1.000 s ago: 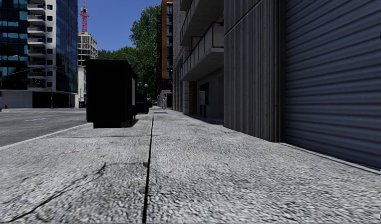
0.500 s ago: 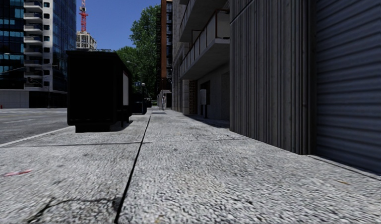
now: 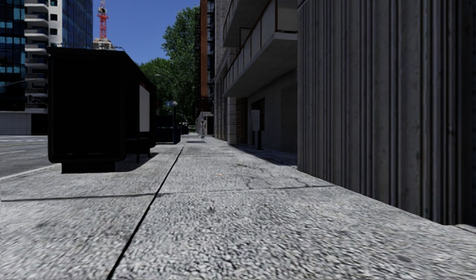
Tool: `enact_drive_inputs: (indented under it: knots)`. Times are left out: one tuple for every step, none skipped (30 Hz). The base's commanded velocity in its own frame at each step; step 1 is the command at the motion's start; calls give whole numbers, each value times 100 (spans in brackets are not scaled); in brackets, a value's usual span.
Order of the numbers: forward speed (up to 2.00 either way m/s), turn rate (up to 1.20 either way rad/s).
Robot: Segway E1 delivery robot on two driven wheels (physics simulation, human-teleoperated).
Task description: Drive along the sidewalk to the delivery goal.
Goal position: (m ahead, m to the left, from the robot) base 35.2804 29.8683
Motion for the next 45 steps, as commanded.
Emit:
enact_drive_inputs:
  knots:
    - [200, 0]
    - [200, 0]
    - [200, 0]
    - [200, 0]
    - [200, 0]
    - [200, 0]
    - [200, 0]
    - [200, 0]
    - [200, 0]
    - [200, 0]
    - [200, 0]
    - [200, 0]
    - [199, 0]
    - [199, 0]
    - [199, 0]
    - [199, 0]
    - [199, 0]
    - [199, 0]
    - [199, 0]
    - [199, 0]
    - [199, 0]
    - [199, 0]
    - [199, 0]
    - [199, 0]
    - [199, 0]
    - [199, 0]
    - [199, 0]
    - [199, 0]
    - [199, 0]
    - [200, 0]
    - [200, 0]
    - [200, 0]
    - [200, 0]
    - [200, 0]
    - [200, 0]
    - [200, 0]
    - [200, 0]
    - [200, 0]
    - [200, 0]
    - [200, 0]
    - [200, 0]
    - [200, 3]
    - [200, 16]
    - [200, 21]
    - [200, 22]
